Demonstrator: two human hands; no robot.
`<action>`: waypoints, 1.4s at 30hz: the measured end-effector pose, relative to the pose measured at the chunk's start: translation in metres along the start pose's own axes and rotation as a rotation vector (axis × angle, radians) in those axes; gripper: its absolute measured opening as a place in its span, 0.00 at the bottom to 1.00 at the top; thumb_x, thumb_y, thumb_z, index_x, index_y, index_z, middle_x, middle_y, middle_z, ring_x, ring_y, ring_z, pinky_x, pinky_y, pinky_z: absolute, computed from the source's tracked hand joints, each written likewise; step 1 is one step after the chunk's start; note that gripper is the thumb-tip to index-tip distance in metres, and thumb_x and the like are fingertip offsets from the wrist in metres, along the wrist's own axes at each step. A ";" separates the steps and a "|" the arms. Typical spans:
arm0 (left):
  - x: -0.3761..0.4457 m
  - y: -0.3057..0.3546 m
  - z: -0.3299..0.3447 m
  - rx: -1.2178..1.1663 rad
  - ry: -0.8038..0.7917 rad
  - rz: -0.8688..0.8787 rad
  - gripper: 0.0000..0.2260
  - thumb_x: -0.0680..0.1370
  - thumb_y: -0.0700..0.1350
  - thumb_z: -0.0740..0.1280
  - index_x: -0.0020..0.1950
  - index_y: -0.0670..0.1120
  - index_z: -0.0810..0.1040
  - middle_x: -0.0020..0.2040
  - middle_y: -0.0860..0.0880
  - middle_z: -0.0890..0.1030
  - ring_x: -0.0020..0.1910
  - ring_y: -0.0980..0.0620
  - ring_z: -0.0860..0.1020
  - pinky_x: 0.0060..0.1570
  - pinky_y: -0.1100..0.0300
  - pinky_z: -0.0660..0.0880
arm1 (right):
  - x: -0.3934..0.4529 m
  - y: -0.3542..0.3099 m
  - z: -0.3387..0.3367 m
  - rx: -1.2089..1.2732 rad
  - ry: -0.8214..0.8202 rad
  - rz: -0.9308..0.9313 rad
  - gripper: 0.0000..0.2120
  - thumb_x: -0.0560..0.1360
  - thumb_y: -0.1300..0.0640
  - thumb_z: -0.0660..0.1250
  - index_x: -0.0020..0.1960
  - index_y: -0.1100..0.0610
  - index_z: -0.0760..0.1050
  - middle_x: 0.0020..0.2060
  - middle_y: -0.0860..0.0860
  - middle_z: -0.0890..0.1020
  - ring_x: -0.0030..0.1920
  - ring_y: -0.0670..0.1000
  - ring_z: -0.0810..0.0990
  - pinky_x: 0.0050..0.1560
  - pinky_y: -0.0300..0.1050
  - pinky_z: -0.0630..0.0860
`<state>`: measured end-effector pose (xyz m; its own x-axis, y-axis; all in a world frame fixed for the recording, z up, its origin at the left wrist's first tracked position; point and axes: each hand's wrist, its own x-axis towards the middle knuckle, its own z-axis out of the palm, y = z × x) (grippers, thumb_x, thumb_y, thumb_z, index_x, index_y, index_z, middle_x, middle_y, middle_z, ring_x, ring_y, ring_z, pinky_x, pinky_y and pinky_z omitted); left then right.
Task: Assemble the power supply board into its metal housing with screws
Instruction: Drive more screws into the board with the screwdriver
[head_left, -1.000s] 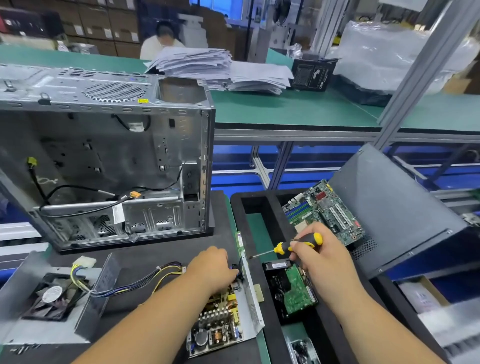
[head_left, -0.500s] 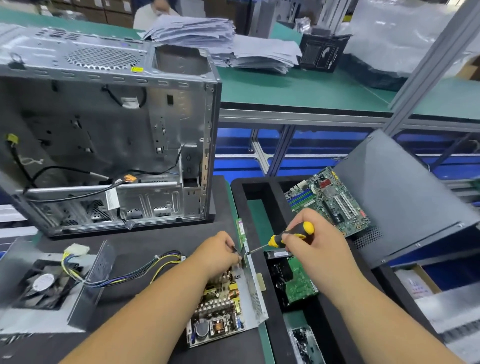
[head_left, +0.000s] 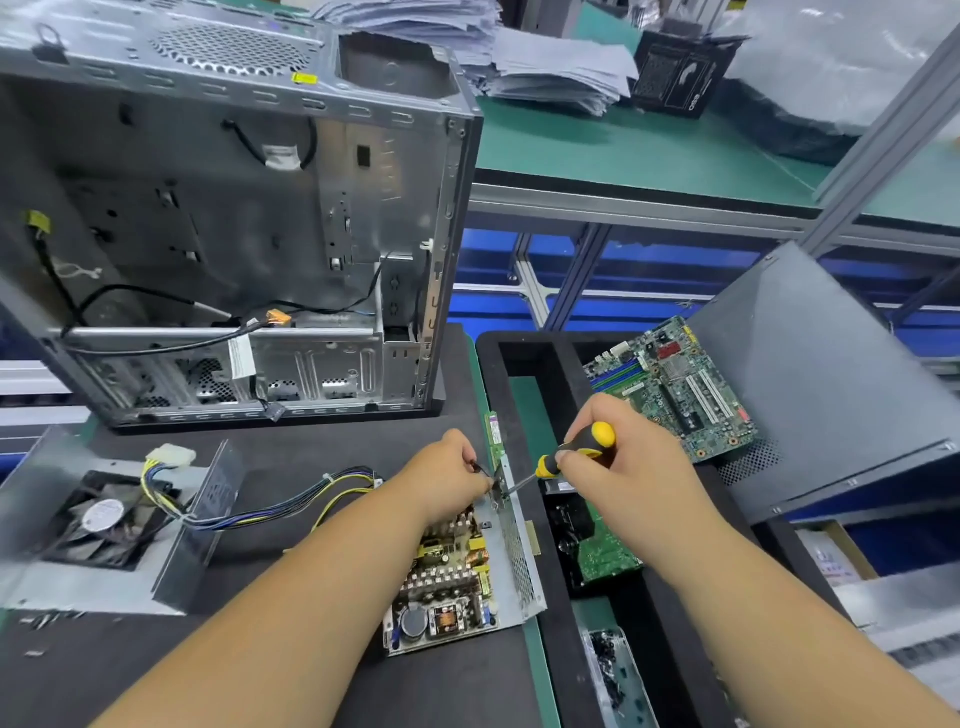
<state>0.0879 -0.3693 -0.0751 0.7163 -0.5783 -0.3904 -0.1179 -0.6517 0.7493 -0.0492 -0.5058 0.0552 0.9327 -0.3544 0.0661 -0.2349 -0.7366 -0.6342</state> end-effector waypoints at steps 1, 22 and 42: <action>-0.001 0.000 0.000 0.007 0.006 0.003 0.12 0.77 0.49 0.68 0.53 0.47 0.68 0.45 0.46 0.79 0.40 0.50 0.75 0.37 0.56 0.70 | 0.000 0.000 0.001 -0.008 0.000 -0.003 0.07 0.70 0.52 0.68 0.43 0.51 0.70 0.32 0.53 0.75 0.32 0.52 0.70 0.32 0.45 0.67; -0.001 0.007 0.005 0.170 -0.056 0.045 0.12 0.77 0.49 0.66 0.54 0.48 0.66 0.48 0.46 0.77 0.45 0.47 0.76 0.46 0.50 0.74 | 0.009 0.000 0.031 -0.210 -0.160 -0.024 0.10 0.72 0.51 0.67 0.42 0.51 0.66 0.28 0.50 0.71 0.30 0.51 0.68 0.30 0.45 0.64; 0.001 0.007 0.005 0.178 -0.091 0.058 0.11 0.77 0.48 0.66 0.54 0.48 0.66 0.45 0.49 0.75 0.41 0.50 0.73 0.40 0.54 0.70 | 0.013 0.004 0.045 -0.253 -0.218 -0.013 0.08 0.73 0.53 0.67 0.45 0.53 0.67 0.33 0.53 0.77 0.36 0.56 0.76 0.35 0.51 0.73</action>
<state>0.0843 -0.3767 -0.0730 0.6409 -0.6539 -0.4022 -0.2823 -0.6879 0.6686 -0.0254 -0.4872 0.0186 0.9662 -0.2328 -0.1107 -0.2578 -0.8696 -0.4212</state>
